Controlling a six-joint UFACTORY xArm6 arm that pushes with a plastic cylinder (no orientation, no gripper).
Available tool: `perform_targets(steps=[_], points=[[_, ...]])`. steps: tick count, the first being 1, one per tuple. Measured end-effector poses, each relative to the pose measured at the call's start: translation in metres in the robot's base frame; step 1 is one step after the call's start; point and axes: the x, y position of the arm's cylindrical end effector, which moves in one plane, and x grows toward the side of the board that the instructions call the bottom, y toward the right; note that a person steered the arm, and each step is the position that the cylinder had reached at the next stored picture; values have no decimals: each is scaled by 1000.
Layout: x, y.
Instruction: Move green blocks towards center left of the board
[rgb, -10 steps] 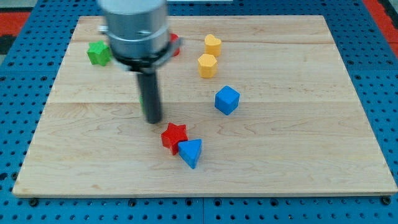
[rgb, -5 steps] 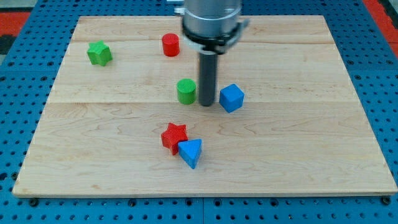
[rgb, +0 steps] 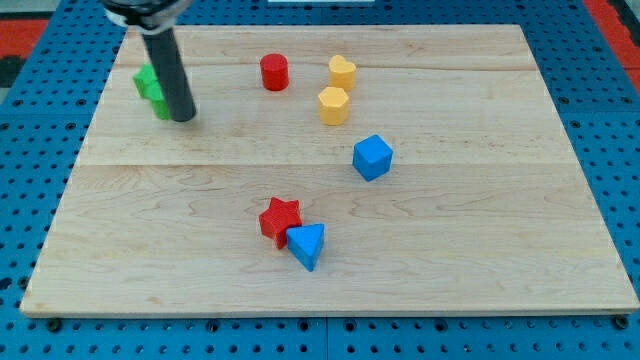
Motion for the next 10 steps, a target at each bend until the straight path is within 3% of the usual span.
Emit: perform_targets(steps=[1, 2, 3, 4, 6, 7, 8, 9, 10], points=[[-64, 20], [-75, -67], [-95, -108], [-80, -110], [-32, -28], [-85, -29], [-66, -70], [-19, -44], [-22, -45]])
